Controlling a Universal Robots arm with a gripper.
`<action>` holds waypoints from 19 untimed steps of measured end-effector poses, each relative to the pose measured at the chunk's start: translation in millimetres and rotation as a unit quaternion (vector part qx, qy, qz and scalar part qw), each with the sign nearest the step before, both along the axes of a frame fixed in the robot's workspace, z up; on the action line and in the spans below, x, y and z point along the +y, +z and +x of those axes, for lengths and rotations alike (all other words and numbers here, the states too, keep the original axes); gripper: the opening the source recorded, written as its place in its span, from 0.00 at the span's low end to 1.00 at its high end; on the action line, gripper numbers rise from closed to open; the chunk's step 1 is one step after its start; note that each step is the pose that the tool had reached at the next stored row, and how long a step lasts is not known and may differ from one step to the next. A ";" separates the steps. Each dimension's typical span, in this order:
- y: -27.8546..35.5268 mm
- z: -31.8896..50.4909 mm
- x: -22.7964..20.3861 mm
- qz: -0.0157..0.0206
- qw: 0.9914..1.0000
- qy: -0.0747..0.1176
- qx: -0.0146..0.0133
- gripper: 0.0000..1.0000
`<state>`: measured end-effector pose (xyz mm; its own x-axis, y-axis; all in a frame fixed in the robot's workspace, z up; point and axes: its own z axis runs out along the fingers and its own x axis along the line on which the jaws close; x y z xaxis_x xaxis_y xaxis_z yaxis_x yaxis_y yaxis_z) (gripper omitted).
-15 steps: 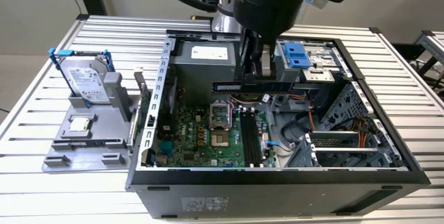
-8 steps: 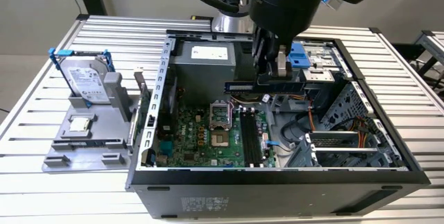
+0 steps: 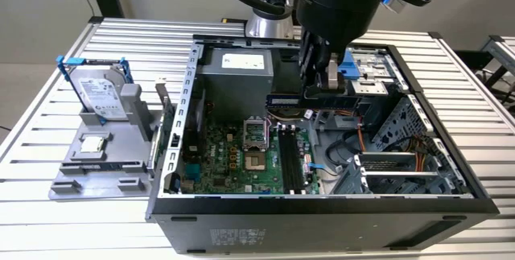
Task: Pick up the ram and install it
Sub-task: 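Pick up the ram and move it above insertion slot, then insert the ram into the slot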
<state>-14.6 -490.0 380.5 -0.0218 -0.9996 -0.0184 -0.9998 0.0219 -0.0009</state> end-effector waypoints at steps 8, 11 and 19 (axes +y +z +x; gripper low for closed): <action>-0.2 9.9 0.0 0.000 1.000 -0.018 0.000 0.00; -0.1 17.4 0.1 0.000 1.000 -0.018 0.000 0.00; -0.1 23.0 0.1 0.000 1.000 -0.018 0.000 0.00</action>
<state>8.4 -489.9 380.4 -0.0579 -0.9982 -0.0184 -0.9983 0.0579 -0.0009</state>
